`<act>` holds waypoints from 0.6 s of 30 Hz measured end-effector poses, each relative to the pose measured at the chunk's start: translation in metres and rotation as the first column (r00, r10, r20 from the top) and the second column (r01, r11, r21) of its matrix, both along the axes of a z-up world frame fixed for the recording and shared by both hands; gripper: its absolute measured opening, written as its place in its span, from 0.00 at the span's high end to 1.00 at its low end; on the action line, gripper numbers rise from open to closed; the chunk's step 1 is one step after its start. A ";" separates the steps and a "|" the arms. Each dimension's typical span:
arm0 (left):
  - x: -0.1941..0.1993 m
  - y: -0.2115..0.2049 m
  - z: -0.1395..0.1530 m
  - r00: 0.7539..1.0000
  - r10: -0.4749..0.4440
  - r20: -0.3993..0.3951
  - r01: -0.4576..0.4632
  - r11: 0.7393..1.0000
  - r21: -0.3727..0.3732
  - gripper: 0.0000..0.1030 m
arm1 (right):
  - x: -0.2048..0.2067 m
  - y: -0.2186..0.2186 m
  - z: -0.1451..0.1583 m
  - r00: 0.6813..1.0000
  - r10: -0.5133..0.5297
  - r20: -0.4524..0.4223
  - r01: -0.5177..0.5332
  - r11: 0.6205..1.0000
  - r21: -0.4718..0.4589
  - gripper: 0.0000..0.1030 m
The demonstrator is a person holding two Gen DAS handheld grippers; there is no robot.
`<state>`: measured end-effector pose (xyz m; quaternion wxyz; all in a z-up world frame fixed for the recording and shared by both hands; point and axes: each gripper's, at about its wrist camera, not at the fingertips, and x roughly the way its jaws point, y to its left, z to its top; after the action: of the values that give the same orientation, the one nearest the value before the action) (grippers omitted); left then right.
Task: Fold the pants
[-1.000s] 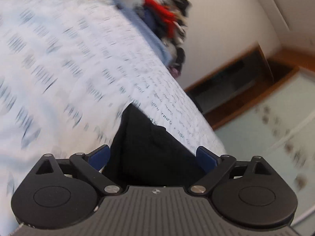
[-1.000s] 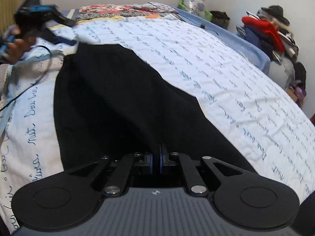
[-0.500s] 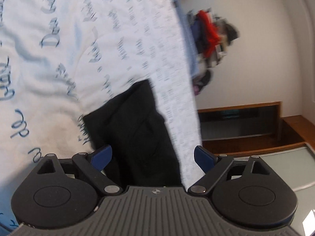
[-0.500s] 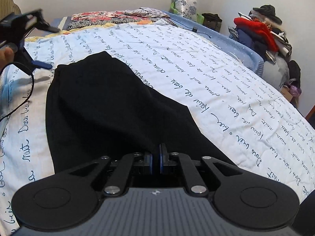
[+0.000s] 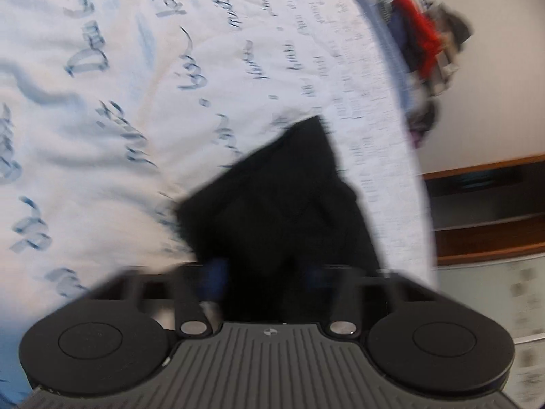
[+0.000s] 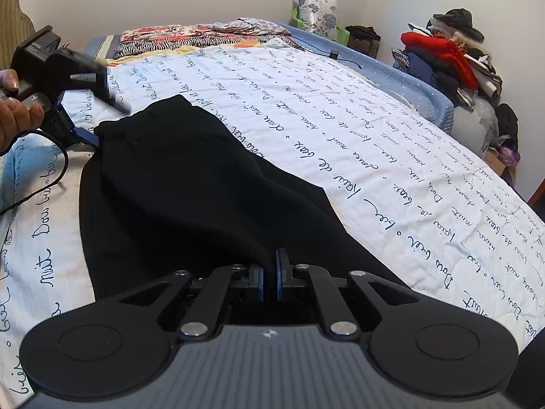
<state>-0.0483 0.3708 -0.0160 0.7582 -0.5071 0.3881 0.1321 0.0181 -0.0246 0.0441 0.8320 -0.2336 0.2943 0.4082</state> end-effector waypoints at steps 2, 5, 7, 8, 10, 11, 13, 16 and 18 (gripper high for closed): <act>0.000 -0.001 0.005 1.000 -0.022 -0.007 0.023 0.999 0.042 0.83 | 0.000 0.001 -0.003 1.000 0.009 -0.007 -0.009 1.000 -0.017 0.94; -0.003 -0.004 0.025 0.998 -0.063 0.009 0.061 0.991 0.116 0.87 | -0.005 0.003 0.001 1.000 0.020 0.023 -0.019 0.999 -0.037 0.94; -0.014 -0.004 0.048 0.993 -0.108 0.046 0.099 0.980 0.174 0.87 | -0.016 0.000 0.019 0.997 0.032 0.073 -0.031 0.999 -0.023 0.94; -0.020 -0.003 0.056 0.991 -0.122 0.058 0.107 0.972 0.209 0.87 | -0.022 -0.002 0.027 0.995 0.040 0.091 -0.039 0.999 -0.015 0.94; -0.026 0.000 0.056 0.988 -0.145 0.045 0.129 0.958 0.257 0.85 | -0.038 -0.005 0.035 0.993 0.057 0.104 -0.057 0.998 -0.011 0.94; -0.026 0.004 0.047 0.988 -0.151 0.020 0.141 0.955 0.261 0.85 | -0.047 -0.005 0.031 0.995 0.067 0.079 -0.067 0.998 -0.006 0.94; -0.022 0.009 0.020 0.989 -0.144 -0.041 0.150 0.964 0.219 0.85 | -0.063 0.001 0.007 0.994 0.105 0.012 -0.104 0.994 -0.040 0.94; -0.027 0.005 0.022 0.990 -0.137 -0.020 0.138 0.964 0.228 0.85 | -0.077 0.016 -0.030 0.994 0.114 0.002 -0.112 0.983 -0.144 0.94; -0.028 0.004 0.026 0.989 -0.149 -0.021 0.149 0.956 0.254 0.72 | -0.079 0.017 -0.027 0.995 0.095 0.019 -0.091 0.987 -0.134 0.94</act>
<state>-0.0762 0.3744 0.0095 0.8245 -0.3746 0.4056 0.1238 -0.0612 -0.0075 0.0168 0.7983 -0.3072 0.2990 0.4231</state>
